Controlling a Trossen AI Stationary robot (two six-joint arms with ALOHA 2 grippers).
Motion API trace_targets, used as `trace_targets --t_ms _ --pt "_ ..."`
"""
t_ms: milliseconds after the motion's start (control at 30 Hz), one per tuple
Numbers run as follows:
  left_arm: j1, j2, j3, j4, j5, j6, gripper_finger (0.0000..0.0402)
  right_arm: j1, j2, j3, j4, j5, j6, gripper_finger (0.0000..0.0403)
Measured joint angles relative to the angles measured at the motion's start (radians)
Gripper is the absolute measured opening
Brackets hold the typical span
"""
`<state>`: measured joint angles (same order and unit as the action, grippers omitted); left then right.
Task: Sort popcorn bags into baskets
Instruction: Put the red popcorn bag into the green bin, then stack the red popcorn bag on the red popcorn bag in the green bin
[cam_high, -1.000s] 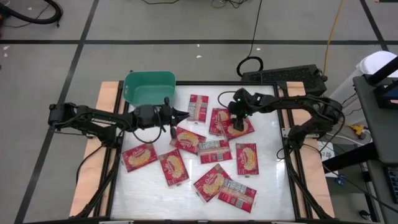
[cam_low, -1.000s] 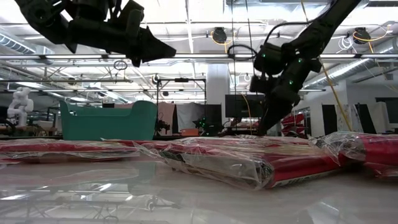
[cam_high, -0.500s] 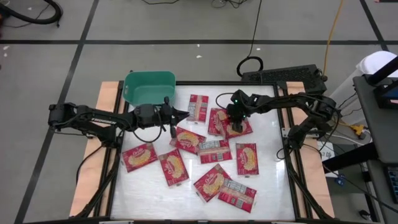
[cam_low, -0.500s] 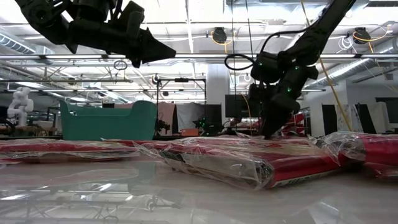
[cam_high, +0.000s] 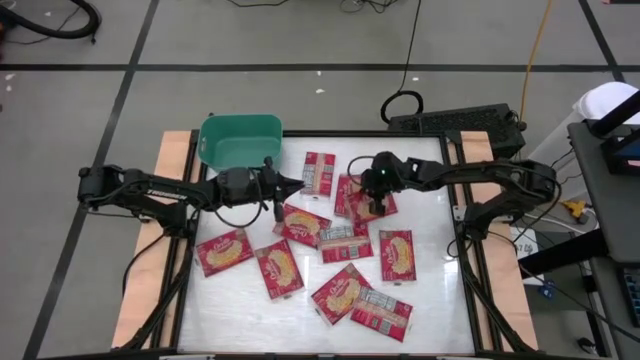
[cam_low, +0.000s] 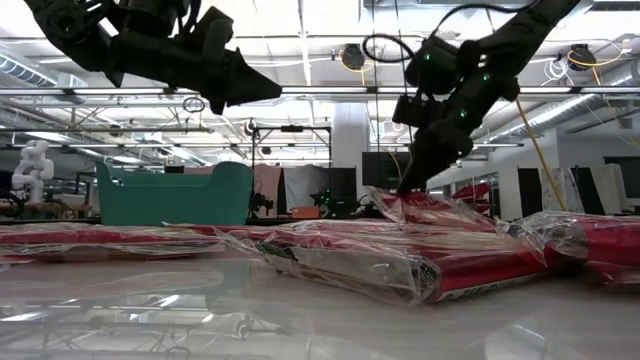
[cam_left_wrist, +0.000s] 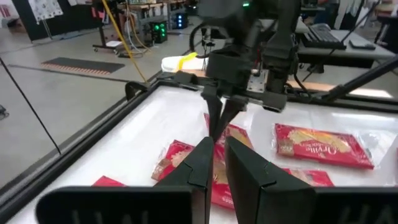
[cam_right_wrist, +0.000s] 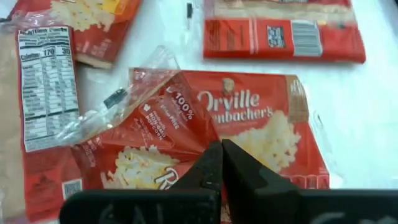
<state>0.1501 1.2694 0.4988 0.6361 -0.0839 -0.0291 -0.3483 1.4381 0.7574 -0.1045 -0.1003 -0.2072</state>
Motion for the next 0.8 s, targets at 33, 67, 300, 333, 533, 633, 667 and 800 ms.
trace_targets --t_ms 33,67,300,333,533,633,667,800 --pt "0.0 0.009 0.0 0.006 0.002 -0.007 0.0047 0.013 -0.003 0.0 0.001 0.008 0.008 0.0" --pt "0.0 0.017 0.0 0.007 0.011 -0.013 0.0047 0.029 -0.005 0.0 0.011 0.02 0.014 0.0" --pt "-0.001 0.16 0.003 0.162 0.053 -0.116 0.011 0.101 -0.005 0.001 0.027 0.109 0.048 0.0" --pt "0.0 0.181 0.014 0.17 0.053 -0.126 0.0124 0.105 -0.007 0.001 0.02 0.148 0.067 0.0" --pt "-0.002 0.247 0.079 0.137 0.059 -0.168 0.0183 0.093 -0.085 0.006 -0.134 0.211 0.192 0.0022" --pt "-0.01 0.267 0.109 0.127 0.069 -0.164 0.0196 0.058 -0.107 0.006 -0.216 0.207 0.173 0.0058" --pt "-0.013 0.271 0.116 0.122 0.072 -0.161 0.0198 0.037 -0.108 0.006 -0.232 0.202 0.17 0.0073" --pt "-0.015 0.277 0.134 0.124 0.083 -0.145 0.02 -0.076 -0.096 0.003 -0.248 0.087 0.118 0.0137"
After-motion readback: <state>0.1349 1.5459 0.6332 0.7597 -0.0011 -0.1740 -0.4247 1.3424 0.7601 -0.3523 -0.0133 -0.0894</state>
